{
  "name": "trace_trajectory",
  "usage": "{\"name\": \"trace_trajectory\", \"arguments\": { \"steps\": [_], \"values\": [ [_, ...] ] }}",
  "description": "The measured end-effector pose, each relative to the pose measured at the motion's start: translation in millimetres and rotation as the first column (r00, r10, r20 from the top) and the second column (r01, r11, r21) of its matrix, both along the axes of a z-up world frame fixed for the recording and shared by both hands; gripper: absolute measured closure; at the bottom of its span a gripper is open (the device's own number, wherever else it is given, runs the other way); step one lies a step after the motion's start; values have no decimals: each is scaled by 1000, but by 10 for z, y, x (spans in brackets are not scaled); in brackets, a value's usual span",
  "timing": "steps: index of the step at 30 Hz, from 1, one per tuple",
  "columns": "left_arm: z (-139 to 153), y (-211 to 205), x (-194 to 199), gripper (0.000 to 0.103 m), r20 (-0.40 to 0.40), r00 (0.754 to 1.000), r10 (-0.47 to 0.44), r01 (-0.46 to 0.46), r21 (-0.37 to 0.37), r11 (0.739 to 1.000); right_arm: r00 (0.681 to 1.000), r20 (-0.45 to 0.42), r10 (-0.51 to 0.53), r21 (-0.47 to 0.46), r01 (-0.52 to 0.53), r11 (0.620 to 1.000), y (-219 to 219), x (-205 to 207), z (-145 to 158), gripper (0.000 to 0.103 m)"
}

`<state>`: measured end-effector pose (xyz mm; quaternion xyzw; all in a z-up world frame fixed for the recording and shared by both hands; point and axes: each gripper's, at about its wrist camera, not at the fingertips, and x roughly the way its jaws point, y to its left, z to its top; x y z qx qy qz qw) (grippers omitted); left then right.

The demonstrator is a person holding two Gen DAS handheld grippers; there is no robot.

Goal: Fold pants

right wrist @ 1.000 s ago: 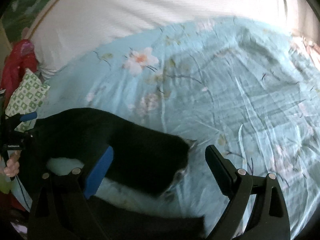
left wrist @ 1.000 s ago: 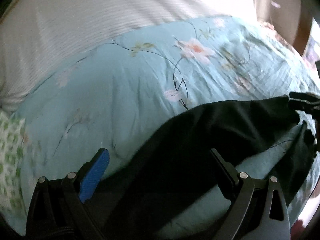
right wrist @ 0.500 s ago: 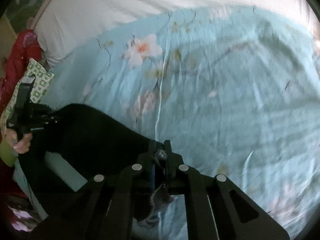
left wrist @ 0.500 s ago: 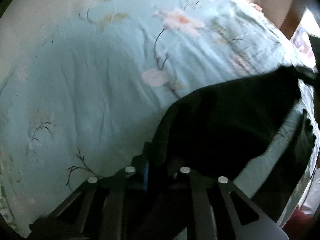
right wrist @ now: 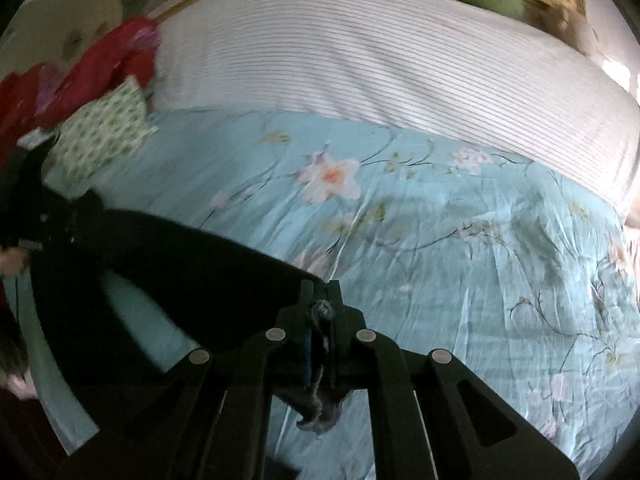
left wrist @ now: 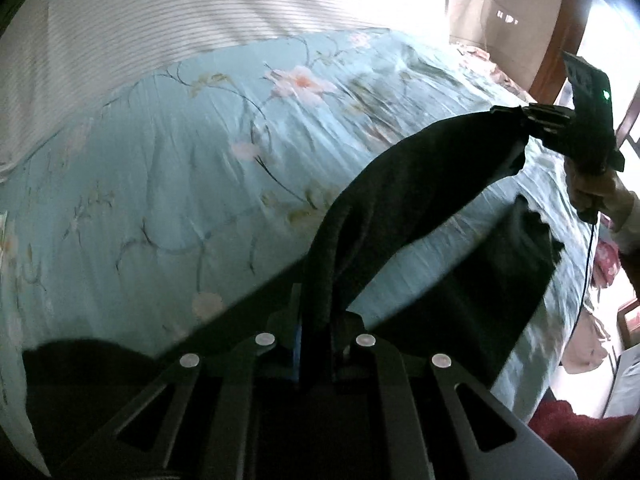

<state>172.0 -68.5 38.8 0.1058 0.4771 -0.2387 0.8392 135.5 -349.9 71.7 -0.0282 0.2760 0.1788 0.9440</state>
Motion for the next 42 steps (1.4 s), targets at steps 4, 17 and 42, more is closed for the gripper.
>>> {"name": "trace_trajectory", "arguments": {
  "steps": [4, 17, 42],
  "values": [
    [-47, 18, -367, 96, 2, 1000, -6, 6, -5, 1000, 999, 13, 45, -54, -44, 998, 50, -396, -190, 96],
    [-282, 63, -1008, 95, 5, 999, -34, 34, -2, 999, 995, -70, 68, -109, -76, 991, 200, -1075, -647, 97],
    [-80, 857, -1144, 29, -87, 952, 294, -302, -87, 949, 987, -138, 78, 157, -56, 986, 471, -1324, -305, 52]
  ]
}}
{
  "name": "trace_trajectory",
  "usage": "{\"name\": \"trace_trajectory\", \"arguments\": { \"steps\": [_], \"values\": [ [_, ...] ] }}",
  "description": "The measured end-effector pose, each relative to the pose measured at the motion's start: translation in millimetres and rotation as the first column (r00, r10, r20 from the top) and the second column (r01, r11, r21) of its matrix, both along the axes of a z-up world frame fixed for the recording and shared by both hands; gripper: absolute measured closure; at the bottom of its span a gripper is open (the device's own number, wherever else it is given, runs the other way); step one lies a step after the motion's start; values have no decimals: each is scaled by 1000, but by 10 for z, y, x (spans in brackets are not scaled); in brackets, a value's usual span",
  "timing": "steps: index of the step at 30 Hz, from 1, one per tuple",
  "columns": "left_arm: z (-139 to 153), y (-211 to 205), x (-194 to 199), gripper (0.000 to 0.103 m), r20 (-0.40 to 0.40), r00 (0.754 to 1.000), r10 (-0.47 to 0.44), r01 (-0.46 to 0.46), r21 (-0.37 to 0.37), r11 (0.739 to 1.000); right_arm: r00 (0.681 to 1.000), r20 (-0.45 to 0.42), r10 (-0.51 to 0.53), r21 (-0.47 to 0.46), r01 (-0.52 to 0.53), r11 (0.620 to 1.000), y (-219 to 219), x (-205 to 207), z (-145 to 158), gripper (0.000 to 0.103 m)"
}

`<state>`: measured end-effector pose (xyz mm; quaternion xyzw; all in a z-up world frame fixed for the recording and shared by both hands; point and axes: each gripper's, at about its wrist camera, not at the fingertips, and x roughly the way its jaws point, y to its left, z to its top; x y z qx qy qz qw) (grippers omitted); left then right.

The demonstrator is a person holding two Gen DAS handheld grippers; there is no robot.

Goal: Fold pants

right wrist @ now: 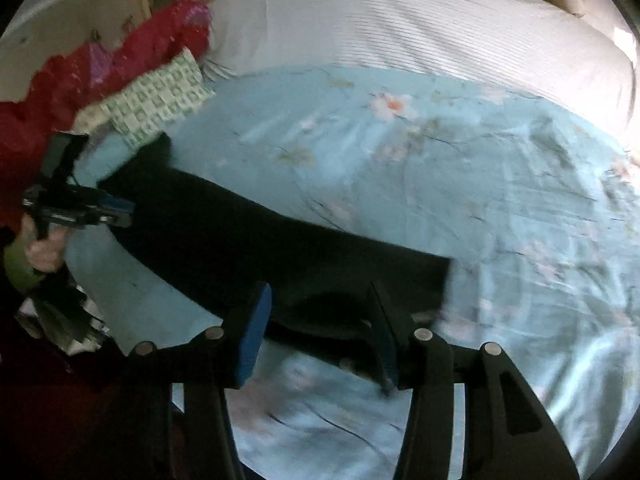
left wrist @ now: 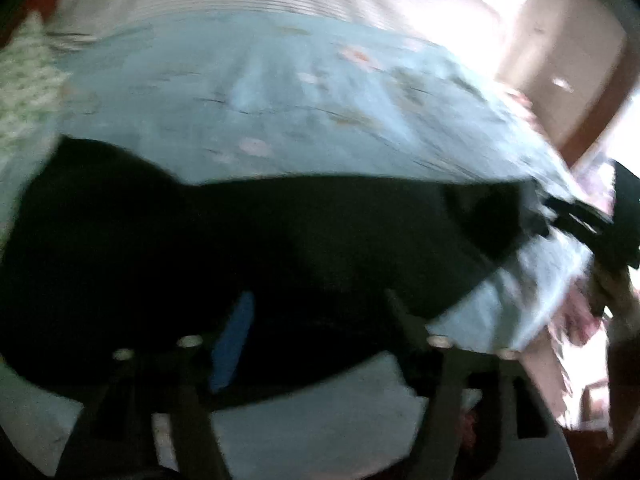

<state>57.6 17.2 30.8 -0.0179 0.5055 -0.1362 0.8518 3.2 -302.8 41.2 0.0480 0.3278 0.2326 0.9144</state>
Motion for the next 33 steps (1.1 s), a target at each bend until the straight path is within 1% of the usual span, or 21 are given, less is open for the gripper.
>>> {"name": "trace_trajectory", "arguments": {
  "steps": [1, 2, 4, 6, 9, 11, 14, 15, 18, 22, 23, 25, 26, 27, 28, 29, 30, 32, 33],
  "values": [
    [22, 56, 54, 29, -2, 999, 32, -32, 15, 999, 1000, -5, 17, 22, -17, 1000, 99, 59, 2, 52],
    [42, 139, 135, 29, -15, 998, 69, -69, 14, 998, 999, -8, 32, 40, -32, 999, 177, 104, 2, 52],
    [54, 295, 313, 28, -67, 988, 138, -137, 16, 990, 997, -9, 70, 80, -69, 994, 382, 200, 8, 52],
    [74, 485, 549, 27, -116, 968, 223, -219, 43, 975, 995, -9, 100, 104, -99, 990, 564, 267, 6, 52],
    [71, 654, 862, 26, -168, 940, 296, -280, 110, 954, 988, -10, 157, 125, -155, 980, 922, 385, 14, 52],
    [41, 782, 1174, 26, -220, 910, 352, -324, 156, 933, 979, -13, 206, 140, -202, 969, 1185, 488, 45, 52],
    [-2, 887, 1549, 26, -256, 882, 396, -345, 220, 912, 963, -19, 270, 170, -263, 950, 1553, 637, 118, 52],
    [-31, 918, 1689, 26, -268, 870, 414, -351, 254, 901, 956, -22, 292, 183, -284, 941, 1673, 686, 143, 52],
    [-144, 975, 1918, 26, -296, 842, 450, -356, 323, 877, 933, -26, 358, 203, -346, 916, 2058, 824, 211, 52],
    [-275, 1003, 2063, 26, -316, 836, 448, -321, 381, 867, 905, -86, 416, 203, -393, 897, 2544, 1051, 148, 52],
    [-302, 1008, 2081, 29, -317, 836, 447, -314, 391, 865, 901, -101, 422, 201, -398, 895, 2615, 1084, 122, 52],
    [-358, 1055, 2068, 42, -318, 836, 447, -312, 395, 864, 896, -134, 424, 194, -395, 898, 2752, 1166, 41, 52],
    [-370, 1089, 2049, 62, -315, 837, 447, -315, 390, 865, 896, -148, 419, 195, -389, 900, 2781, 1192, 10, 52],
    [-377, 1128, 1996, 85, -313, 838, 447, -320, 382, 867, 898, -150, 413, 201, -382, 902, 2793, 1206, -8, 58],
    [-367, 1209, 1896, 89, -307, 838, 451, -333, 367, 869, 899, -146, 413, 209, -381, 901, 2784, 1199, -10, 77],
    [-336, 1264, 1838, 92, -292, 842, 453, -348, 347, 871, 897, -146, 416, 215, -382, 899, 2784, 1196, -1, 88],
    [-265, 1333, 1748, 95, -268, 850, 454, -371, 309, 876, 897, -144, 418, 218, -383, 898, 2781, 1188, 15, 96],
    [-122, 1471, 1534, 97, -229, 857, 462, -416, 222, 882, 905, -107, 411, 198, -385, 901, 2751, 1141, 81, 96],
    [-27, 1549, 1400, 97, -204, 860, 468, -441, 166, 882, 907, -88, 412, 188, -391, 901, 2759, 1110, 122, 96]
  ]
}}
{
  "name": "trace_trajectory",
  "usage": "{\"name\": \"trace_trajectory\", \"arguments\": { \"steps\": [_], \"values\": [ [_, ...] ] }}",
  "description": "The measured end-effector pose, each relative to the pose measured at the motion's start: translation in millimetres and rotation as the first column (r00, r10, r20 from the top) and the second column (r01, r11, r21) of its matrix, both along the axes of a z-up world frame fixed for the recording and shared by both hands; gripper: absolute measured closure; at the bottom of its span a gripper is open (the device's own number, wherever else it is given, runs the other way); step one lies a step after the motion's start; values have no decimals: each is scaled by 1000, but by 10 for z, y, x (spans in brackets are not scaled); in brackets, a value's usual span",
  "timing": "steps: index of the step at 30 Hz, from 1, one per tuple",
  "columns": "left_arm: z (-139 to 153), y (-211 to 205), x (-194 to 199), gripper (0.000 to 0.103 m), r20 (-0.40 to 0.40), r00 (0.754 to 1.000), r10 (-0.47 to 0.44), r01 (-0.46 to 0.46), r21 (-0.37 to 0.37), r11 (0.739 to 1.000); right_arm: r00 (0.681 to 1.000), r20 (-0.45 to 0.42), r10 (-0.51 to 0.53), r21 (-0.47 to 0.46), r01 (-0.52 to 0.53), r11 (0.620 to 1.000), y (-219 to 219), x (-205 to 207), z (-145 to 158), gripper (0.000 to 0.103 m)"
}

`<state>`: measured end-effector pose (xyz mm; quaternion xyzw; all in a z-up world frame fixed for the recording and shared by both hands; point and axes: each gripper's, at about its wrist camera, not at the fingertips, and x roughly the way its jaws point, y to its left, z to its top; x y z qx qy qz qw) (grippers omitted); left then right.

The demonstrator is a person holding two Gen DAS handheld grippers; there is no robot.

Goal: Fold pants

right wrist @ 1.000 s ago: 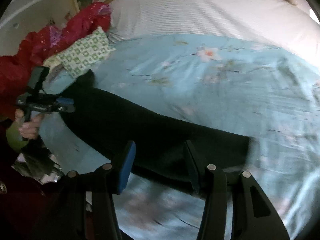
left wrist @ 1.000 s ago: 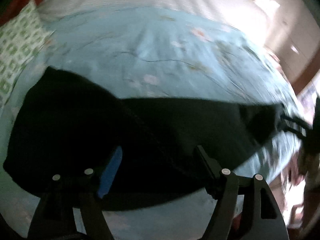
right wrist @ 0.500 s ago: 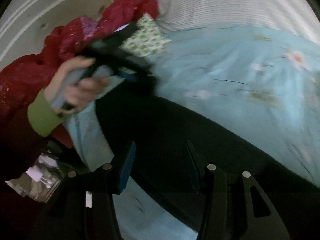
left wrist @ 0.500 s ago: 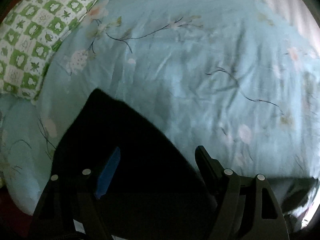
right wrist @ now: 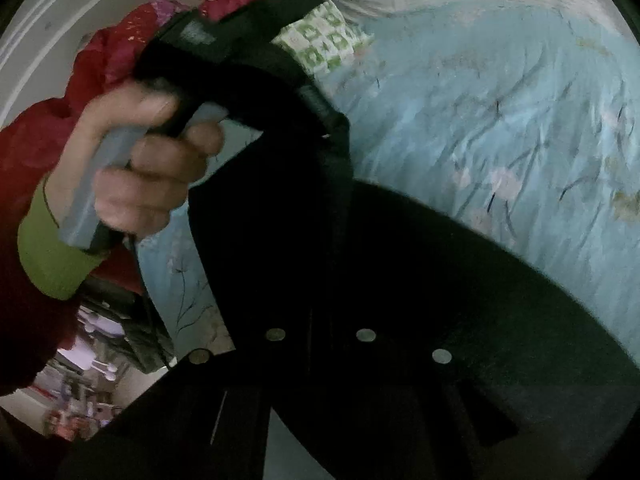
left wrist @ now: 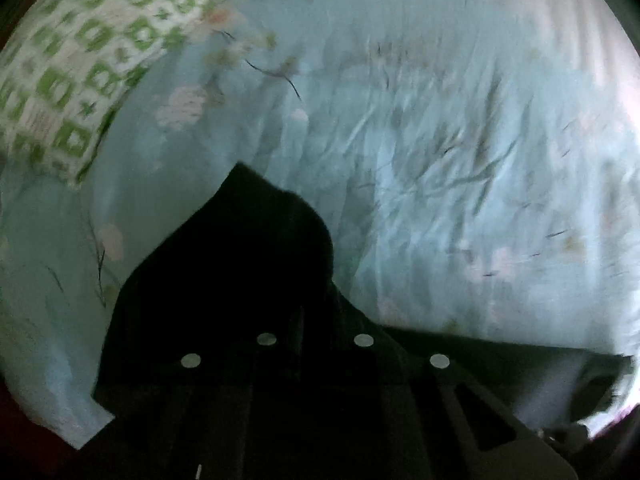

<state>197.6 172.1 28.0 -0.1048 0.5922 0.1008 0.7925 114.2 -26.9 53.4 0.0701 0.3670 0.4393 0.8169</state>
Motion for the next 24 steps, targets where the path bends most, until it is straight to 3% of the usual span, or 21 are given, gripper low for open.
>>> {"name": "trace_trajectory", "arguments": {
  "steps": [3, 4, 9, 16, 24],
  "values": [
    [214, 185, -414, 99, 131, 989, 62, -53, -70, 996, 997, 72, 14, -8, -14, 1000, 2, -121, 138, 97],
    [294, 258, -606, 99, 200, 975, 99, -82, -90, 993, 995, 101, 20, -17, -18, 1000, 13, -177, 183, 97],
    [357, 264, -1281, 99, 321, 928, 187, -146, -149, 978, 980, 190, 63, -84, -48, 995, 100, -436, 256, 97],
    [42, 376, -1951, 99, 352, 890, 289, -207, -251, 945, 975, 203, 88, -165, -54, 985, 254, -543, 151, 97],
    [-230, 522, -2138, 98, 339, 881, 329, -224, -313, 923, 975, 206, 89, -230, -40, 972, 376, -576, 42, 97]
  ]
}}
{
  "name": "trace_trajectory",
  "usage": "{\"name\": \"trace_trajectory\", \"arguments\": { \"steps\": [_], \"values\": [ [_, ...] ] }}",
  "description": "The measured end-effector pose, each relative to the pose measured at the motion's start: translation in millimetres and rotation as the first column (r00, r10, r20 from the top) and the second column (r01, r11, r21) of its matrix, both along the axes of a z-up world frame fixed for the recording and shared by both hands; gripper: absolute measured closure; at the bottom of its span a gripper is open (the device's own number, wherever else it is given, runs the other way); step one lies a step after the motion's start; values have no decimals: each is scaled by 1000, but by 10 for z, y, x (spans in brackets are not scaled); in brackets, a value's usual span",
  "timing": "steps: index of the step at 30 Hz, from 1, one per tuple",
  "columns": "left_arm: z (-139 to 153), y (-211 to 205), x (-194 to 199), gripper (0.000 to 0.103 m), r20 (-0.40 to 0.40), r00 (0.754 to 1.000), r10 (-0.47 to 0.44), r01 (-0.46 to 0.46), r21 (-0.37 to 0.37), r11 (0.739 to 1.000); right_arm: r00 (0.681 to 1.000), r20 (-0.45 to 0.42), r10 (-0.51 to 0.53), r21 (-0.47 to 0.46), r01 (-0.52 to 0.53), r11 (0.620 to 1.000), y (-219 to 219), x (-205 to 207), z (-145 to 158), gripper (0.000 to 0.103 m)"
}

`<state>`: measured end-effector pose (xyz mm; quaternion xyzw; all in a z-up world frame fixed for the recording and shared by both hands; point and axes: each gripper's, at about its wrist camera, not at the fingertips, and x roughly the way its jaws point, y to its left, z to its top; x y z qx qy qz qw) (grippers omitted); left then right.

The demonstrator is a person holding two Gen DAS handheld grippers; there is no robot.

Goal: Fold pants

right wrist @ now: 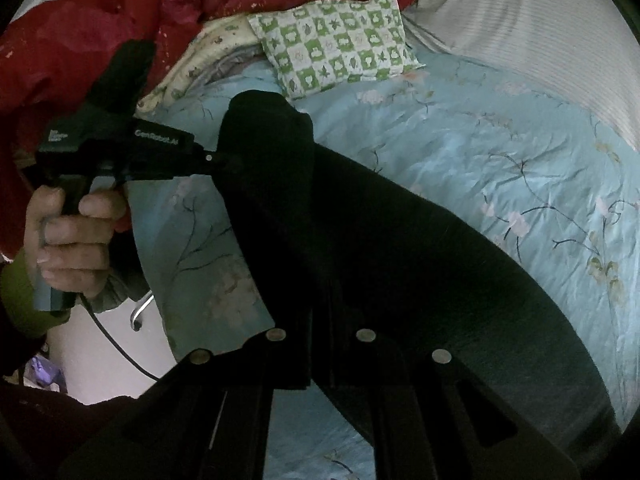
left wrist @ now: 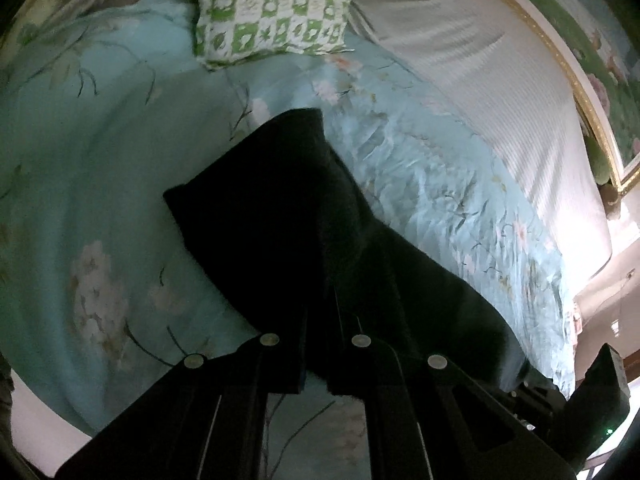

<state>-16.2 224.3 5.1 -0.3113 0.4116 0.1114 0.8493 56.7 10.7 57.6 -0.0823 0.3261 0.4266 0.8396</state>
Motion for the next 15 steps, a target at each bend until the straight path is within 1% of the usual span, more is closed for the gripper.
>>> {"name": "trace_trajectory", "arguments": {
  "steps": [6, 8, 11, 13, 14, 15],
  "values": [
    [-120, 82, -22, 98, 11, 1000, 17, -17, -19, 1000, 1000, -9, -6, -31, 6, 1000, 66, -3, -72, 97],
    [-154, 107, -18, 98, 17, 1000, 21, -21, -20, 1000, 1000, -20, -7, -40, 6, 999, 84, 1, -93, 94],
    [-196, 136, -29, 97, 19, 1000, 21, -20, -22, 1000, 1000, -20, -6, -54, 5, 999, 102, -18, -106, 93],
    [-206, 143, -47, 95, 11, 1000, 23, -23, -9, 1000, 1000, -24, -3, -61, 2, 998, 109, -25, -109, 91],
    [-210, 149, -63, 91, 5, 1000, 25, -25, -5, 1000, 1000, -25, -2, -62, 1, 998, 108, -31, -108, 91],
    [-206, 159, -91, 88, 2, 1000, 28, -28, -3, 1000, 1000, -29, -1, -62, -1, 998, 108, -35, -104, 88]
  ]
}}
